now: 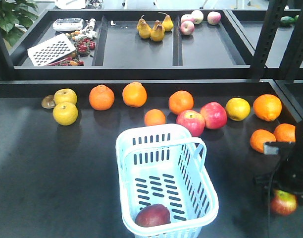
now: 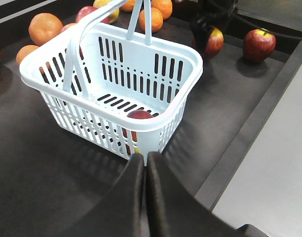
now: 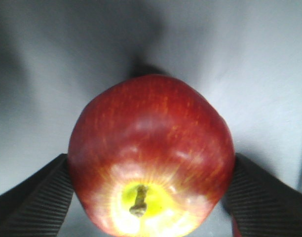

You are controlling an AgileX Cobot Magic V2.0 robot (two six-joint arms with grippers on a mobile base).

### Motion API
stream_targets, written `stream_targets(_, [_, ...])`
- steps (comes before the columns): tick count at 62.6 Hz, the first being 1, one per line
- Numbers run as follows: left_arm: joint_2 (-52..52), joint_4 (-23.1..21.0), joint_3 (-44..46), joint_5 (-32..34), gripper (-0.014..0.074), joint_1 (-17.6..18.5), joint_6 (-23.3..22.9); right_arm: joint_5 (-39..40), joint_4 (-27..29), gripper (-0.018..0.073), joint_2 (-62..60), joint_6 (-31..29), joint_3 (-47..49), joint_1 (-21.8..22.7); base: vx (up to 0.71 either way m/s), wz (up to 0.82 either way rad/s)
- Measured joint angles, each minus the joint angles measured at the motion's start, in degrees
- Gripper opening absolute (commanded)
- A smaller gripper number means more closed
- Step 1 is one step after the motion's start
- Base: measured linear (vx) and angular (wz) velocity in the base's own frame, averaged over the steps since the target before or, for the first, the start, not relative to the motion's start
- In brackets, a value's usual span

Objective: Pick three apples into basket with both arms
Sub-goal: 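Close the right gripper on the second red apple and lift it, then carry the second apple over the basket with the right gripper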

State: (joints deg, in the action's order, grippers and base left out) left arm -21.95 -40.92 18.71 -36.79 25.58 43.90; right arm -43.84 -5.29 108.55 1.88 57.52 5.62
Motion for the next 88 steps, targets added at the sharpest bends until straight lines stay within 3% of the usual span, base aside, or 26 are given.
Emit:
stream_targets(5, [0.0, 0.0, 0.0, 0.0, -0.0008, 0.0, 0.0, -0.55, 0.94, -0.0017, -3.94, -1.43, 0.0, 0.0, 0.0, 0.0])
stream_targets(26, [0.0, 0.0, 0.0, 0.0, -0.0006, 0.0, 0.0, -7.27, 11.91, -0.0007, -26.3, -9.82, -2.37, -1.15, 0.0, 0.0])
stream_targets(42, [0.0, 0.0, 0.0, 0.0, -0.0007, 0.0, 0.0, -5.73, 24.27, -0.0004, -41.12, -14.88, -13.4, -10.13, 0.0, 0.0])
stream_targets(57, [0.0, 0.0, 0.0, 0.0, -0.0007, 0.0, 0.0, 4.63, 38.02, -0.0004, -44.47, -19.88, -19.42, -25.93, 0.0, 0.0])
stream_targets(66, [0.0, 0.0, 0.0, 0.0, -0.0007, 0.0, 0.0, 14.91, 42.08, 0.0003, -41.93, -20.93, -19.42, -35.11, 0.0, 0.0])
stream_targets(74, [0.0, 0.0, 0.0, 0.0, -0.0007, 0.0, 0.0, 22.11, 43.28, 0.0021, -36.19, -21.03, -19.42, -38.59, 0.0, 0.0])
stream_targets(88, [0.0, 0.0, 0.0, 0.0, -0.0007, 0.0, 0.0, 28.66, 43.76, 0.0139, -26.87, -21.03, -19.42, -39.08, 0.0, 0.0])
